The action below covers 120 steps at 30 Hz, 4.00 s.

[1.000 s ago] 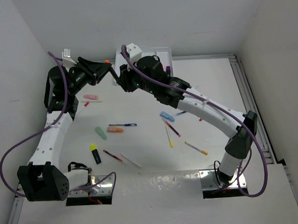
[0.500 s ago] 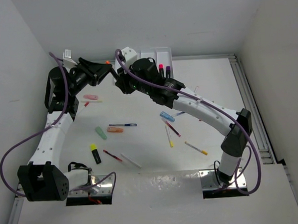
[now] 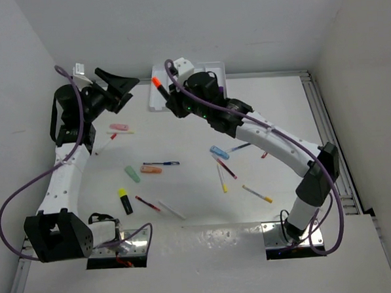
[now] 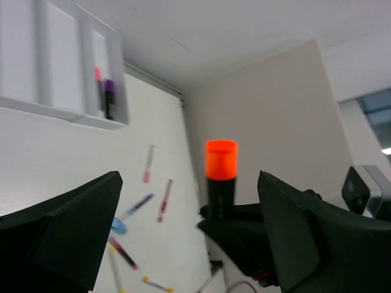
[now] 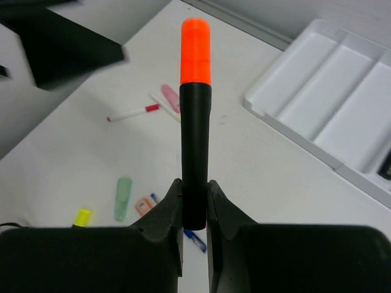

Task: Sort the stationery into containers
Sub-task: Pass the stationery from the left arm to the right, then place the stationery into the container, then grab a piece of stationery with the left arm

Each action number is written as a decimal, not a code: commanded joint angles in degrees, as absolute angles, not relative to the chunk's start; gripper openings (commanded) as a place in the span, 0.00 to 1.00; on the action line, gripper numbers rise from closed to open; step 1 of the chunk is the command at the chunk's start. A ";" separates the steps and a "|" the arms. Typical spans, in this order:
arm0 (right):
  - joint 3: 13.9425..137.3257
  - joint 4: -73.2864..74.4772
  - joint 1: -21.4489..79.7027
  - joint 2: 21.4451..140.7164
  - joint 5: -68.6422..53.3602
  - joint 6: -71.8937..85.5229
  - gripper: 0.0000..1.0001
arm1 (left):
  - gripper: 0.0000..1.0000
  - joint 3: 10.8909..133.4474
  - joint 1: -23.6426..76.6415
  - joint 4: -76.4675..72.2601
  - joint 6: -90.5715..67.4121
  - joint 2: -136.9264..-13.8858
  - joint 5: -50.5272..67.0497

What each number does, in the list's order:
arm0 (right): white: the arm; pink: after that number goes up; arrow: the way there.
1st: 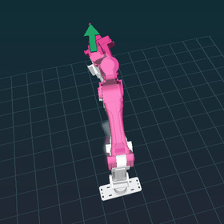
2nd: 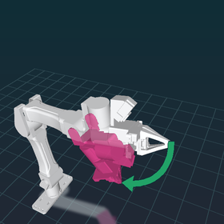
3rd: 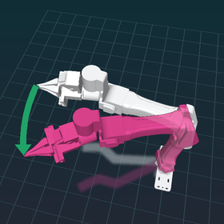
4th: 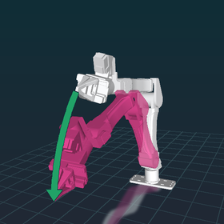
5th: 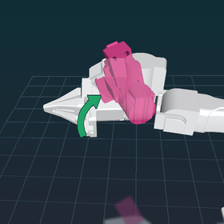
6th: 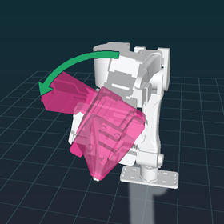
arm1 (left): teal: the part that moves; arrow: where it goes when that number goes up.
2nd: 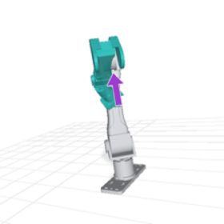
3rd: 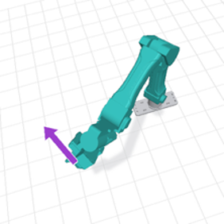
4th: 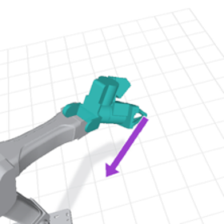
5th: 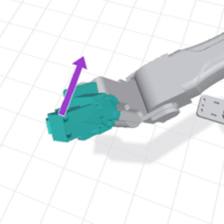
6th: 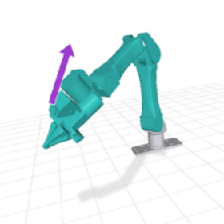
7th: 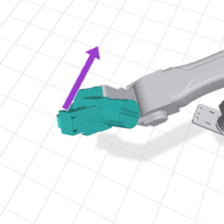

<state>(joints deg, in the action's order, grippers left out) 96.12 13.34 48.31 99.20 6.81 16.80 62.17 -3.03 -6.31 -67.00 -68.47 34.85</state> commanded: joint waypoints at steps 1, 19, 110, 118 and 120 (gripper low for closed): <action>92.48 11.43 42.30 94.14 5.72 17.31 0.00 | 1.00 70.02 -7.82 4.07 -52.69 -69.52 31.23; 108.26 10.10 18.11 124.34 -5.00 22.41 0.00 | 1.00 70.93 -6.33 22.33 -9.49 -69.70 7.74; 65.83 26.63 16.35 86.57 -28.74 16.78 0.86 | 0.69 38.41 -6.86 58.10 127.88 -77.08 19.25; 65.48 27.68 15.47 86.84 -33.74 17.32 0.89 | 0.57 34.90 -5.63 54.85 128.67 -77.78 15.56; 65.04 27.16 15.47 86.84 -35.06 17.31 0.88 | 0.54 33.84 -5.63 54.23 128.67 -77.87 14.59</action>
